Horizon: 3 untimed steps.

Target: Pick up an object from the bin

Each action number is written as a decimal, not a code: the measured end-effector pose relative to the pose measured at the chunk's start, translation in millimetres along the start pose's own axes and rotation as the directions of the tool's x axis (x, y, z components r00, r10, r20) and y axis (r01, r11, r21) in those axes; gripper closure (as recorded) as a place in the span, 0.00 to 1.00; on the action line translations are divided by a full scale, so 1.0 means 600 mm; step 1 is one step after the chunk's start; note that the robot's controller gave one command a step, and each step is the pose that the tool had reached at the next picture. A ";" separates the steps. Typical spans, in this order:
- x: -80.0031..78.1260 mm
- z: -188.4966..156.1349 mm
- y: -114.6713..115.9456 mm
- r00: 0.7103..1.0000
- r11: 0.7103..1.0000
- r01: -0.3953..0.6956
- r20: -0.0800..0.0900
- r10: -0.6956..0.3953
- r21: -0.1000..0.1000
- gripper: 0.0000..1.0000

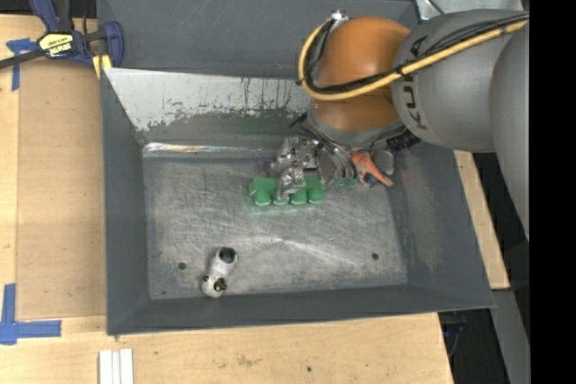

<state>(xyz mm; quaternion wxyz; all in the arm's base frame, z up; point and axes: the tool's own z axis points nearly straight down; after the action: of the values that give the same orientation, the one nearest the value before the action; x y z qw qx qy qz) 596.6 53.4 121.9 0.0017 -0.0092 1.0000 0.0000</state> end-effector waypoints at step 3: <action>0.012 0.045 0.006 0.998 0.999 0.044 0.032 -0.045 0.004 1.00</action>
Offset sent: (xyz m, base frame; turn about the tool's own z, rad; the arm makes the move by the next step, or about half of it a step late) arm -0.0068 -0.0516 -0.0382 0.0046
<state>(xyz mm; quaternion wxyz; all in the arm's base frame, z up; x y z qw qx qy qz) 589.7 57.0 94.8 0.0179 -0.0315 0.9993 -0.0015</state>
